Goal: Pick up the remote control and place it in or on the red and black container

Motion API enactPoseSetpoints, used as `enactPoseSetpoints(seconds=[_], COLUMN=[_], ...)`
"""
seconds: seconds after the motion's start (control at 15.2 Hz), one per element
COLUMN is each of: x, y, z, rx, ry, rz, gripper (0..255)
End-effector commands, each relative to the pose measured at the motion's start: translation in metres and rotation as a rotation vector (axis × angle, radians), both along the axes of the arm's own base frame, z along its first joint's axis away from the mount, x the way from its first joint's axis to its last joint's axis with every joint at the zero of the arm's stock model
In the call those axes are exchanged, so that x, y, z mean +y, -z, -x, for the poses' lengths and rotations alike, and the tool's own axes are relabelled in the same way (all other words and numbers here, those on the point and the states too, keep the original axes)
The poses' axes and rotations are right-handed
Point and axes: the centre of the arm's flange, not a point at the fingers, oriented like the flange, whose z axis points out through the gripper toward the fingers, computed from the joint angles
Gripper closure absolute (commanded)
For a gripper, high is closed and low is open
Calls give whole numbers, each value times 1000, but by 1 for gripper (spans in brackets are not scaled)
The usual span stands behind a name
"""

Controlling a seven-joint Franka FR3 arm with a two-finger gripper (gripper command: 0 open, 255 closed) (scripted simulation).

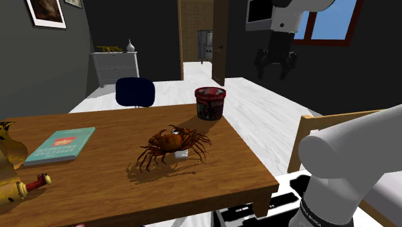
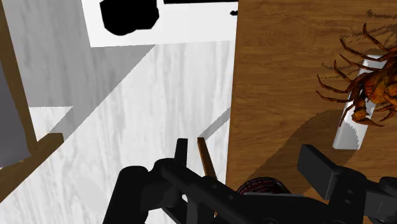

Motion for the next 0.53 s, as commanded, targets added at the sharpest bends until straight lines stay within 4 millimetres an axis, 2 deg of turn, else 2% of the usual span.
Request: enactPoseSetpoints(seconds=[0.0, 0.46], x=[0, 80], y=[0, 44], z=[0, -26], rx=[0, 9], ry=[0, 4], rz=[0, 21], gripper=[0, 0])
